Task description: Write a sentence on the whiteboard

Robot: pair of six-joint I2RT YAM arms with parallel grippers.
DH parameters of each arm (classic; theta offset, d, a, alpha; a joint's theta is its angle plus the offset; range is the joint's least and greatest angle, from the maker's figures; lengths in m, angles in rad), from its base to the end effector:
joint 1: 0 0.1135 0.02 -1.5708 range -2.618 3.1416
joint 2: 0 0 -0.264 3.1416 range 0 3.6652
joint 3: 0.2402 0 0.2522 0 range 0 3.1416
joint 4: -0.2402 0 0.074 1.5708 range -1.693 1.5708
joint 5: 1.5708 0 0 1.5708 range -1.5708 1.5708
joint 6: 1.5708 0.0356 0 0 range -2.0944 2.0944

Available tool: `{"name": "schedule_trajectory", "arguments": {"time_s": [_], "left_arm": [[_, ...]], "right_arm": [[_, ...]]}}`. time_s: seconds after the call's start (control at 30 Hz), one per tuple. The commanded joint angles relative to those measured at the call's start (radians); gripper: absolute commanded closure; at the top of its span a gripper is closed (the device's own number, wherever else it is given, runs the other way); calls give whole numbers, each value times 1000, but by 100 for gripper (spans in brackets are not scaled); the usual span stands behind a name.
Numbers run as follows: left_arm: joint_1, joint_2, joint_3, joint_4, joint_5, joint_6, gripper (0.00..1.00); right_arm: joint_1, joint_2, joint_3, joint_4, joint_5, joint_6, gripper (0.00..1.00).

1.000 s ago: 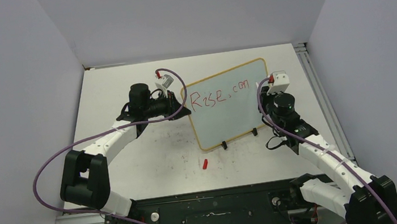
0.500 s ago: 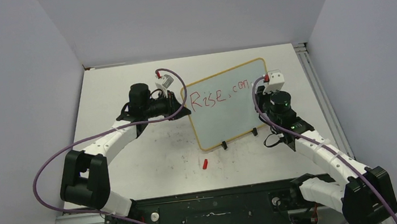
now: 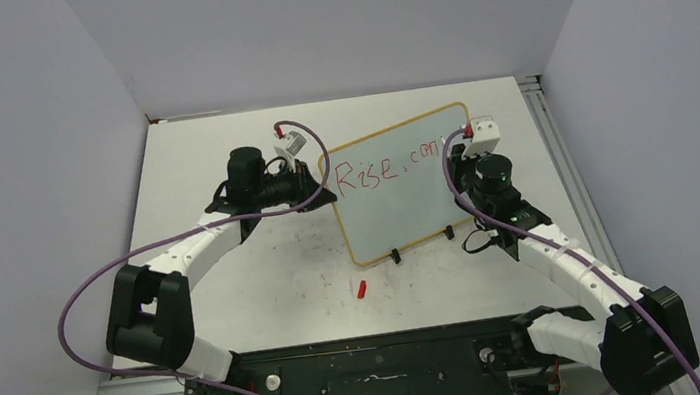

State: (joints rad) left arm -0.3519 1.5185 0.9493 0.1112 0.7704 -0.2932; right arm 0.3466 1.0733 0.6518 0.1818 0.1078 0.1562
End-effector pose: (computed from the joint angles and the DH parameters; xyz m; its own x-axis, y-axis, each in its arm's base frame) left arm 0.3051 -0.1385 0.2516 -0.6383 0.0134 -0.7697 0.6782 0.4828 -0.5540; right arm 0.2349 0.0808 0.2741 -0.2578 0.0713 -0.9636 -0.2018 0.9713 0.1259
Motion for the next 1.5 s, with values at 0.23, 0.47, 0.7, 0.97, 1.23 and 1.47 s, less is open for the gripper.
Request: {"name": "schedule_trajectory", "arguments": {"time_s": [0.23, 0.47, 0.7, 0.97, 1.23, 1.47], "left_arm": [[2, -35, 48, 12, 3, 25, 100], [2, -40, 46, 12, 1, 26, 100], [2, -40, 46, 11, -1, 26, 100], [-1, -41, 46, 10, -2, 27, 100], [-3, -38, 46, 7, -6, 31, 100], [-3, -33, 46, 4, -7, 34, 100]], "right_arm": [[-4, -25, -12, 17, 8, 19, 95], [-5, -73, -56, -31, 13, 52, 95], [-3, -124, -101, -105, -1, 101, 95], [4, -165, -118, -156, 4, 117, 95], [6, -155, -66, -135, 1, 92, 95], [7, -111, -21, -84, 2, 56, 95]]}}
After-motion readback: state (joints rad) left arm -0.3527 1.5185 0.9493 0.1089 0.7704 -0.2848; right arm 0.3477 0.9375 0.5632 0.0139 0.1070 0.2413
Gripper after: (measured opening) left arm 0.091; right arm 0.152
